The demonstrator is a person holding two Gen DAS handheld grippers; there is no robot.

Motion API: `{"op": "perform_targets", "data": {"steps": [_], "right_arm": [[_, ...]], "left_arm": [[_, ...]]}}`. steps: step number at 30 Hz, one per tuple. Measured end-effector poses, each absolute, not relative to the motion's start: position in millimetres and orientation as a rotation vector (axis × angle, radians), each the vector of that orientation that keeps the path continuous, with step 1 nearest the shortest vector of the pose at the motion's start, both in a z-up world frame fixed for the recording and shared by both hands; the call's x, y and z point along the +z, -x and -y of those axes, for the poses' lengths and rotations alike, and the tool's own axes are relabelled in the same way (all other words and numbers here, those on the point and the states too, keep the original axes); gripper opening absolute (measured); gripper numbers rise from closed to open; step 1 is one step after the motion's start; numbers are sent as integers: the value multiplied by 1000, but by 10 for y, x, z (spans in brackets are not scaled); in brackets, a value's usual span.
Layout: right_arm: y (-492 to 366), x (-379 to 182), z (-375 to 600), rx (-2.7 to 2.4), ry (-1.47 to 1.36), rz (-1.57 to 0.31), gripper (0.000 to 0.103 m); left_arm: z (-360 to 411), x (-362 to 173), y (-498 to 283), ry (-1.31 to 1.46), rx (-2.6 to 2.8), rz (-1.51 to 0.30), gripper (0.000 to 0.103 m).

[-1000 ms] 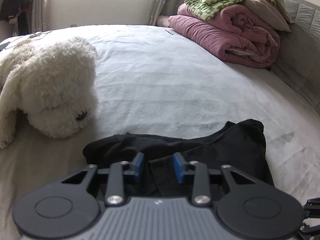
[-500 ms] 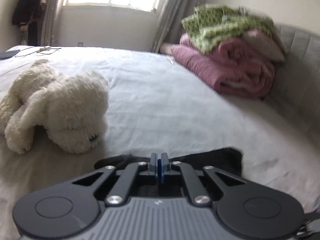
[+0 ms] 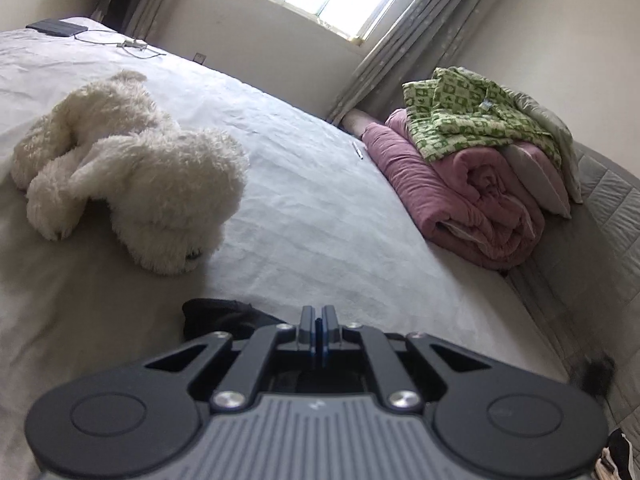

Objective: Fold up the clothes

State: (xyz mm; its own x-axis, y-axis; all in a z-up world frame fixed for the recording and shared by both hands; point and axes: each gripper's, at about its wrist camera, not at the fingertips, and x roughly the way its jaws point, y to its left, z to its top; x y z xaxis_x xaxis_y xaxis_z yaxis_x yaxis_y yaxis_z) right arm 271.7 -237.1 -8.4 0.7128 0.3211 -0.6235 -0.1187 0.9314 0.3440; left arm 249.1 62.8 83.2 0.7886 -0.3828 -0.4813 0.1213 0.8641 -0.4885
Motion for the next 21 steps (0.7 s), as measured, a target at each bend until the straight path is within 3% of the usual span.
{"op": "perform_targets", "data": {"steps": [12, 15, 17, 19, 21], "right_arm": [[-2928, -184, 2223, 248, -121, -760, 32], [-2633, -21, 2156, 240, -104, -702, 34], [-2372, 99, 2071, 288, -92, -661, 35], [-2005, 217, 1863, 399, -22, -601, 45], [-1681, 269, 1626, 543, 61, -562, 48]], "left_arm": [[-817, 605, -2488, 565, -331, -650, 4], [-843, 578, -2517, 559, -342, -666, 26], [-840, 552, -2549, 552, -367, -672, 32], [-810, 524, -2592, 542, -394, -685, 44], [-756, 480, -2646, 511, -394, -706, 50]]}}
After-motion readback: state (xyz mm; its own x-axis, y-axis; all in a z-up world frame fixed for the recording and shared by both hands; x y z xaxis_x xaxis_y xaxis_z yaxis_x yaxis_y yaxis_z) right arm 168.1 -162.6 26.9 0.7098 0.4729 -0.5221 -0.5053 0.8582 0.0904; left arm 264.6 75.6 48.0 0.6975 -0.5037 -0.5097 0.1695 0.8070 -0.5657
